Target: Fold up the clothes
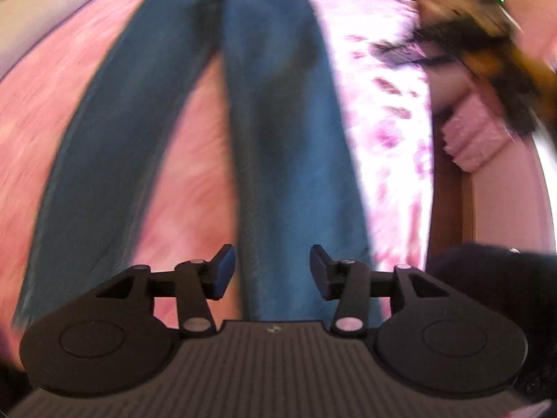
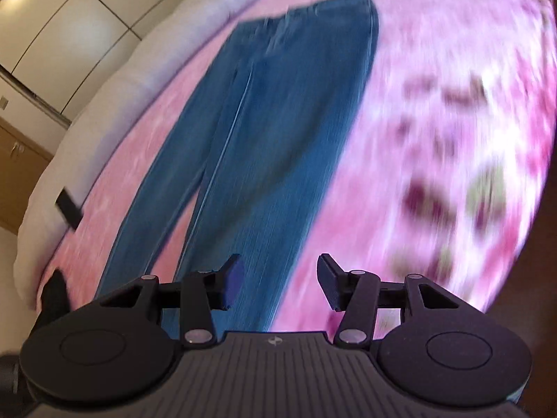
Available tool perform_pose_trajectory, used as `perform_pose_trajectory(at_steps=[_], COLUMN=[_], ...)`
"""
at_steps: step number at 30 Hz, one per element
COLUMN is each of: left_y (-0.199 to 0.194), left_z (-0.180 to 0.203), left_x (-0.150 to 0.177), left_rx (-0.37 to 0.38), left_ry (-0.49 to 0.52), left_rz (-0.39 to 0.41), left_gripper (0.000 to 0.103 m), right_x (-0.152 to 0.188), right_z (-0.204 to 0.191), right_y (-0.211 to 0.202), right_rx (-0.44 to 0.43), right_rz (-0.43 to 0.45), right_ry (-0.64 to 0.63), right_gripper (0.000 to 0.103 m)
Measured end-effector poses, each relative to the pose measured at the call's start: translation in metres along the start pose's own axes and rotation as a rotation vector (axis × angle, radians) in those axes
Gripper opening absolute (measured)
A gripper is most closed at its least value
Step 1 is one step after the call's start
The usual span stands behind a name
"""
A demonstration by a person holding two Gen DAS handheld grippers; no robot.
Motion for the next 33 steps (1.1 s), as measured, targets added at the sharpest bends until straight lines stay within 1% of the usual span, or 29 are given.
perform_pose_trajectory(at_steps=[1, 3, 4, 6, 7, 8, 10, 11, 12, 13, 15, 16, 17, 18, 19, 20, 21, 22, 23, 24, 25, 26, 27, 28, 29, 31, 32, 33], left_y=[0.009, 0.031, 0.044, 0.072, 0.083, 0.093, 0.111, 0.119, 0.127, 0.135, 0.142, 0.144, 0.146, 0.148, 0.148, 0.148, 0.147, 0.146, 0.144, 0.141, 0.137, 0.133, 0.130, 0.128, 0.126, 0.133, 0.139, 0.142], left_z=[0.018, 0.052, 0.068, 0.098, 0.106, 0.116, 0.128, 0.133, 0.136, 0.140, 0.141, 0.140, 0.138, 0.136, 0.136, 0.136, 0.136, 0.133, 0.130, 0.129, 0.130, 0.135, 0.140, 0.147, 0.154, 0.163, 0.163, 0.163], left_x=[-0.009, -0.024, -0.031, -0.047, -0.052, -0.058, -0.069, -0.071, -0.073, -0.075, -0.078, -0.080, -0.082, -0.084, -0.087, -0.091, -0.095, -0.099, -0.103, -0.108, -0.114, -0.120, -0.127, -0.133, -0.139, -0.144, -0.143, -0.140], left_rx=[-0.003, -0.018, -0.036, -0.084, -0.110, -0.157, -0.272, -0.321, -0.350, -0.377, -0.404, -0.398, -0.380, -0.362, -0.346, -0.330, -0.313, -0.297, -0.283, -0.261, -0.223, -0.172, -0.123, -0.079, -0.045, -0.047, -0.048, -0.048], left_ry=[0.029, 0.076, 0.094, 0.118, 0.127, 0.141, 0.187, 0.223, 0.248, 0.269, 0.278, 0.257, 0.220, 0.191, 0.183, 0.167, 0.153, 0.142, 0.108, 0.075, 0.047, 0.033, 0.025, 0.037, 0.050, 0.068, 0.049, 0.027], left_rz=[0.004, 0.003, -0.004, -0.034, -0.042, -0.048, -0.049, -0.055, -0.067, -0.079, -0.102, -0.119, -0.142, -0.164, -0.181, -0.199, -0.214, -0.223, -0.231, -0.233, -0.228, -0.217, -0.205, -0.192, -0.181, -0.189, -0.211, -0.220], left_gripper=[0.042, 0.042, 0.042, 0.042, 0.042, 0.042, 0.043, 0.046, 0.047, 0.051, 0.052, 0.048, 0.040, 0.037, 0.025, 0.019, 0.015, 0.010, 0.007, 0.007, 0.007, 0.007, 0.007, 0.007, 0.007, 0.007, 0.010, 0.013], right_x=[-0.018, -0.066, -0.083, -0.129, -0.152, -0.174, -0.214, -0.234, -0.255, -0.271, -0.302, -0.311, -0.319, -0.328, -0.331, -0.334, -0.337, -0.340, -0.345, -0.350, -0.354, -0.361, -0.367, -0.372, -0.378, -0.381, -0.380, -0.376], right_z=[0.011, 0.034, 0.050, 0.082, 0.098, 0.114, 0.150, 0.166, 0.183, 0.196, 0.222, 0.231, 0.240, 0.249, 0.254, 0.260, 0.263, 0.266, 0.269, 0.272, 0.268, 0.261, 0.255, 0.249, 0.243, 0.237, 0.234, 0.235], right_y=[0.000, 0.010, 0.008, 0.024, 0.032, 0.045, 0.074, 0.087, 0.101, 0.111, 0.132, 0.140, 0.149, 0.157, 0.162, 0.167, 0.171, 0.171, 0.174, 0.173, 0.169, 0.162, 0.155, 0.147, 0.140, 0.140, 0.142, 0.148], right_rx=[0.005, 0.017, 0.019, 0.033, 0.041, 0.039, 0.024, 0.020, 0.016, 0.008, -0.008, -0.018, -0.027, -0.037, -0.056, -0.083, -0.104, -0.102, -0.109, -0.116, -0.110, -0.097, -0.086, -0.075, -0.045, 0.008, 0.034, 0.051], right_rz=[0.012, 0.032, 0.034, 0.029, 0.027, 0.025, 0.016, 0.010, 0.004, -0.003, -0.017, -0.028, -0.038, -0.048, -0.053, -0.055, -0.062, -0.072, -0.099, -0.129, -0.151, -0.168, -0.168, -0.168, -0.161, -0.167, -0.176, -0.196], right_ry=[-0.008, -0.032, -0.050, -0.080, -0.095, -0.101, -0.103, -0.103, -0.102, -0.096, -0.085, -0.076, -0.066, -0.056, -0.037, -0.012, 0.009, 0.026, 0.050, 0.073, 0.053, -0.012, -0.054, -0.095, -0.149, -0.231, -0.277, -0.282], right_gripper=[0.052, 0.054, 0.058, 0.063, 0.065, 0.066, 0.068, 0.068, 0.068, 0.068, 0.069, 0.069, 0.069, 0.069, 0.068, 0.067, 0.057, 0.016, 0.013, 0.013, 0.012, 0.012, 0.012, 0.011, 0.011, 0.013, 0.014, 0.022])
Point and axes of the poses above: each gripper's, at about its wrist camera, not at the fingertips, and y roughly the way its jaws point, z to its right, x to its underside, the point moved 4 cm from there along y, roughly the way its jaws point, and after that the axes turned 13 degrees about -x, right-handed, at the moved point
